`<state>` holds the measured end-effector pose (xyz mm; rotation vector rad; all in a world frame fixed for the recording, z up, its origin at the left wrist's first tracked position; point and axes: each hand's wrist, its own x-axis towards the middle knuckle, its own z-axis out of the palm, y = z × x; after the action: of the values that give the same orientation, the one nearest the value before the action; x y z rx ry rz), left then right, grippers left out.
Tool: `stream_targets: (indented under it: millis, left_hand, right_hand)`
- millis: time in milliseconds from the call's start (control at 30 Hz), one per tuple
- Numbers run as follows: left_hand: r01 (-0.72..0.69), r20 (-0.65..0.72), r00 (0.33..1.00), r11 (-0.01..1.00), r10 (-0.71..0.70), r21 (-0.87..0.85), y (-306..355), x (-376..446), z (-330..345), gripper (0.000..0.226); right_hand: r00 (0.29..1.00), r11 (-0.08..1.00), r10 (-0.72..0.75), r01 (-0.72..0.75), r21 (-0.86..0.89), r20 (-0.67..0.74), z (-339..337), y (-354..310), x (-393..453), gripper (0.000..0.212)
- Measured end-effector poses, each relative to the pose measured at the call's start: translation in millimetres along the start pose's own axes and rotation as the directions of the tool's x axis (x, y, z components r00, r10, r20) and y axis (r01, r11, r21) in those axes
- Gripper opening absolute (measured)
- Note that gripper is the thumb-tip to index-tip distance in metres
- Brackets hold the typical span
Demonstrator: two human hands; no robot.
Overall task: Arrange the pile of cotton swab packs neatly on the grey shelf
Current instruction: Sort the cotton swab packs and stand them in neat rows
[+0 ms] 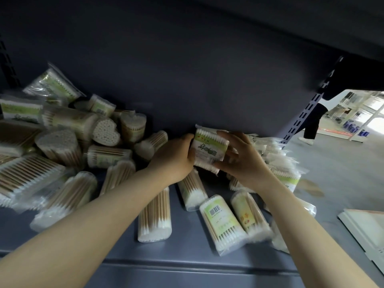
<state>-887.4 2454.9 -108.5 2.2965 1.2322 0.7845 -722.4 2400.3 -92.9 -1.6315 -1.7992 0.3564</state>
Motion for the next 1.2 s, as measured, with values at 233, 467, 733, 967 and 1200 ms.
stream_targets:
  millis: [233,467,733,967,1200]
  left_hand:
    - [0.028,-0.038,0.999,1.0,-0.028,-0.008,-2,0,5,0.032]
    - [0.021,-0.09,0.995,0.995,-0.03,-0.098,-5,-4,3,0.034]
    - [-0.03,-0.185,0.983,0.985,-0.001,-0.168,-6,-4,3,0.032]
    - [0.033,-0.218,0.971,0.96,-0.096,-0.277,0,11,7,0.047]
    - [-0.064,-0.109,0.992,0.998,0.061,-0.019,8,29,18,0.04]
  right_hand:
    - [0.979,0.996,0.079,-0.067,0.066,-0.186,-1,1,11,0.037]
    - [0.957,0.988,0.025,0.02,0.151,-0.289,0,2,20,0.023]
    - [0.942,0.977,-0.007,0.078,0.198,-0.335,-1,0,27,0.023]
    - [0.958,0.986,-0.038,0.082,0.143,-0.283,-5,8,28,0.024]
    - [0.966,0.999,0.017,-0.024,-0.024,-0.258,-19,19,30,0.028]
